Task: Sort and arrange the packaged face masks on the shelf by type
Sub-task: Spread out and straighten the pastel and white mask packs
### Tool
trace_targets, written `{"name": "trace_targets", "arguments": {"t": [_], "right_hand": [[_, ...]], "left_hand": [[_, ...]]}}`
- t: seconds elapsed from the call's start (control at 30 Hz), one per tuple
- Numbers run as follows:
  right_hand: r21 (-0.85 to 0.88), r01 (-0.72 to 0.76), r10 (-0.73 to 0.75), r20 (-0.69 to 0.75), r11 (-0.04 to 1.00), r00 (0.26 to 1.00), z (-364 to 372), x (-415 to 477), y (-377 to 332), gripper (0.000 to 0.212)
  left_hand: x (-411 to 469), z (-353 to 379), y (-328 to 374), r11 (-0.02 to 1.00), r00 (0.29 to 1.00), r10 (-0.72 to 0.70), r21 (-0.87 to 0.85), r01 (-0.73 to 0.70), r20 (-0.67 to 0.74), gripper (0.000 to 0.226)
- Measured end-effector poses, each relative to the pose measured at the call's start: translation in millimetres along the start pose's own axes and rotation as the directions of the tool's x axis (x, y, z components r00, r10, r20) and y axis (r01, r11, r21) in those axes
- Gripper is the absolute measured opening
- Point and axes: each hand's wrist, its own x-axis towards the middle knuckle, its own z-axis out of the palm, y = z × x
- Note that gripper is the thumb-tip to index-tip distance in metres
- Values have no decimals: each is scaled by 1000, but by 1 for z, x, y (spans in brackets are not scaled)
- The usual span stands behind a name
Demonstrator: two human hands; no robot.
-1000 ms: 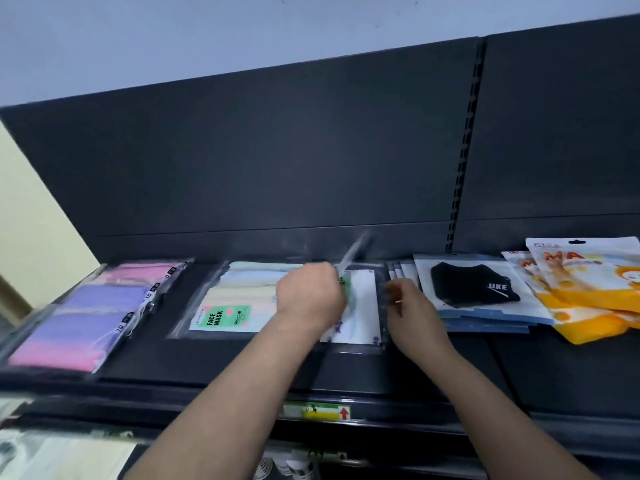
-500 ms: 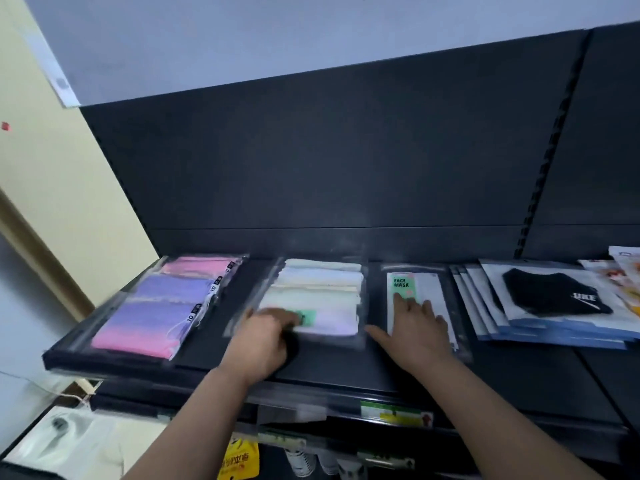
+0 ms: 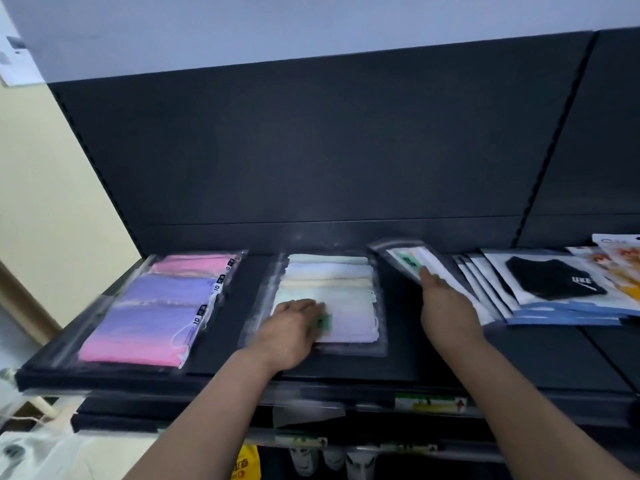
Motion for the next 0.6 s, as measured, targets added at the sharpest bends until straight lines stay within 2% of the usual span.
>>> {"name": "trace_targets", "arguments": {"t": [0.03, 0.07, 0.1, 0.17, 0.2, 0.3, 0.37, 0.4, 0.43, 0.47, 0.5, 0.53, 0.6], "right_hand": [[45, 52, -50, -48, 998, 998, -2, -3, -6, 69], [80, 123, -116, -86, 989, 990, -4, -6, -14, 69], [114, 207, -194, -118, 972, 974, -4, -11, -24, 69], [167, 384, -354, -184, 908, 917, 0, -21, -41, 71], [156, 460, -429, -195, 874, 882, 4, -25, -51, 74], [89, 612, -602, -120, 786, 790, 23, -43, -81, 85], [63, 658, -656, -49, 750, 753, 32, -55, -96, 84], [67, 667, -667, -24, 742, 744, 34, -60, -100, 79], [80, 661, -664, 4, 746, 748, 35, -65, -101, 73], [140, 645, -655, 28, 751, 755, 34, -68, -101, 67], [242, 613, -638, 34, 752, 769, 31, -70, -99, 61], [316, 563, -606, 49, 763, 794, 29, -72, -97, 58], [351, 454, -476, -28, 819, 879, 26, -72, -97, 56]], "left_hand": [[-1, -3, -2, 987, 989, -52, -156, 31, -137, 50], [-2, -7, -3, 948, 942, -160, -312, 64, -294, 50], [-3, -13, -7, 910, 851, -267, -410, 68, -452, 49], [-6, -25, -15, 902, 657, -341, -432, 26, -672, 44], [-8, -30, -20, 917, 614, -313, -400, -4, -725, 43], [-14, -35, -36, 939, 593, -227, -335, -76, -772, 42], [-15, -35, -46, 952, 642, -158, -288, -102, -750, 39], [-16, -35, -50, 964, 709, -79, -234, -124, -700, 38], [-17, -35, -53, 977, 798, 4, -166, -131, -603, 39], [-19, -33, -55, 990, 893, 51, -94, -103, -446, 41], [-22, -29, -54, 998, 961, 47, -23, -55, -273, 47], [-25, -23, -54, 999, 993, 12, 32, -8, -119, 58], [-27, -10, -57, 999, 999, -40, 36, 39, 31, 77]]}}
